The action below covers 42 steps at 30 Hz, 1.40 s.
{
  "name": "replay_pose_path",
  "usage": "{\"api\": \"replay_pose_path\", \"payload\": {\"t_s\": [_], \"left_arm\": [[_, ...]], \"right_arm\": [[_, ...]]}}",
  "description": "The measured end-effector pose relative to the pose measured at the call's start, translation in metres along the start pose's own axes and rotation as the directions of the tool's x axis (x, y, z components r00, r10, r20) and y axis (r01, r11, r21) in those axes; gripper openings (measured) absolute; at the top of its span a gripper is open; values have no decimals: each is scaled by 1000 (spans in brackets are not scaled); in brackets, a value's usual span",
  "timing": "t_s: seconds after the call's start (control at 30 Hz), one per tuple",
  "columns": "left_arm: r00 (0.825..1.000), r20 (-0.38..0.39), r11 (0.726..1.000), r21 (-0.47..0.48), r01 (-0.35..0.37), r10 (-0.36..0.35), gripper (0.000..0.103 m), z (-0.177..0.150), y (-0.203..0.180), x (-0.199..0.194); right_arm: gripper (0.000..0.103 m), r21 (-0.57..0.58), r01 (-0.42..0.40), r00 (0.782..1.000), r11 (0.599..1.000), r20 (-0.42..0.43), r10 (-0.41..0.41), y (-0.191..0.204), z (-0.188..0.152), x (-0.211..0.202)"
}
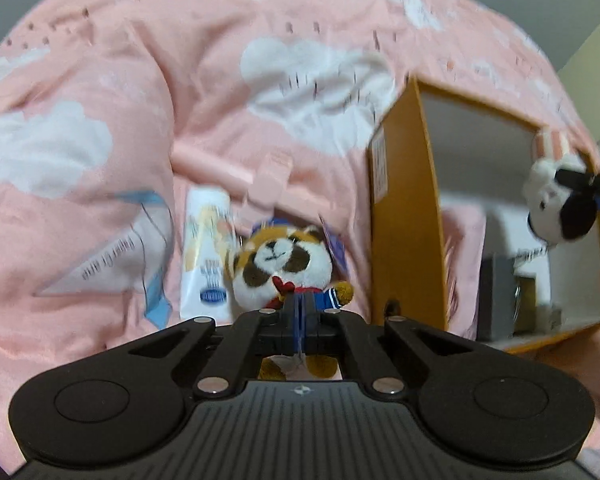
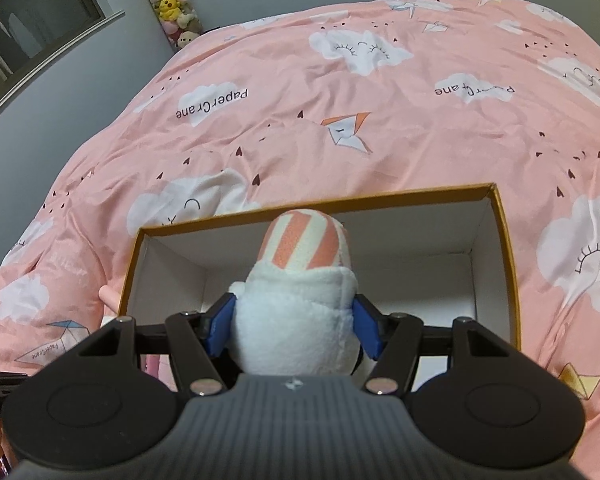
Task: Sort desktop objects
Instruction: 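Carry the white plush over the orange box with the right gripper while the left reaches the raccoon plush, then grasp the raccoon plush with the left gripper and lift it while the right holds the white plush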
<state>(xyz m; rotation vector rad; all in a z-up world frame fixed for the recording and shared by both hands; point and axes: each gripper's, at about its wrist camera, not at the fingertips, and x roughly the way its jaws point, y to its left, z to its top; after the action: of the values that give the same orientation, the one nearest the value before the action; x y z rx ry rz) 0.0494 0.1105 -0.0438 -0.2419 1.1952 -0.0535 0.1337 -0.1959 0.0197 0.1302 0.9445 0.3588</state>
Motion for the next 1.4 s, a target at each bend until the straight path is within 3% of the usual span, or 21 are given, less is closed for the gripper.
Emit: {"api": "replay_pose_path", "payload": {"t_s": [0.1, 0.13, 0.2, 0.23, 0.33, 0.73, 0.93, 1.07, 1.2, 1.4], "left_arm": [[998, -47, 998, 25, -49, 51, 18, -8, -5, 10], [997, -56, 998, 34, -55, 57, 33, -10, -6, 13], [996, -69, 998, 36, -49, 51, 50, -13, -8, 21], [996, -76, 998, 36, -51, 54, 51, -14, -9, 25], [990, -105, 995, 53, -88, 93, 51, -15, -11, 40], [986, -150, 997, 35, -71, 76, 47, -18, -6, 69], [999, -36, 999, -14, -41, 40, 34, -26, -2, 37], [997, 71, 992, -116, 51, -43, 33, -24, 14, 4], [973, 195, 973, -169, 159, -125, 31, -14, 22, -32], [904, 348, 960, -37, 278, -249, 31, 19, -16, -76]], "right_arm": [[64, 0, 2, 1000, 1000, -22, -2, 0, -4, 5], [64, 1, 4, 1000, 1000, -28, -4, 0, -5, 7], [64, 8, 4, 999, 1000, -40, -4, -1, -8, 10], [64, 12, 3, 999, 1000, -46, -2, -2, -9, 11], [64, 12, -1, 998, 1000, -61, 2, -2, -11, 15], [65, 32, 0, 997, 999, -81, 3, -3, -17, 22], [65, 32, 1, 998, 999, -69, 2, -6, -16, 17], [65, 46, -23, 998, 999, -64, 25, -12, -9, 12], [65, 25, -18, 998, 1000, -57, 20, -12, -2, 8], [65, -1, -29, 998, 1000, -52, 29, -9, 7, 2]]}}
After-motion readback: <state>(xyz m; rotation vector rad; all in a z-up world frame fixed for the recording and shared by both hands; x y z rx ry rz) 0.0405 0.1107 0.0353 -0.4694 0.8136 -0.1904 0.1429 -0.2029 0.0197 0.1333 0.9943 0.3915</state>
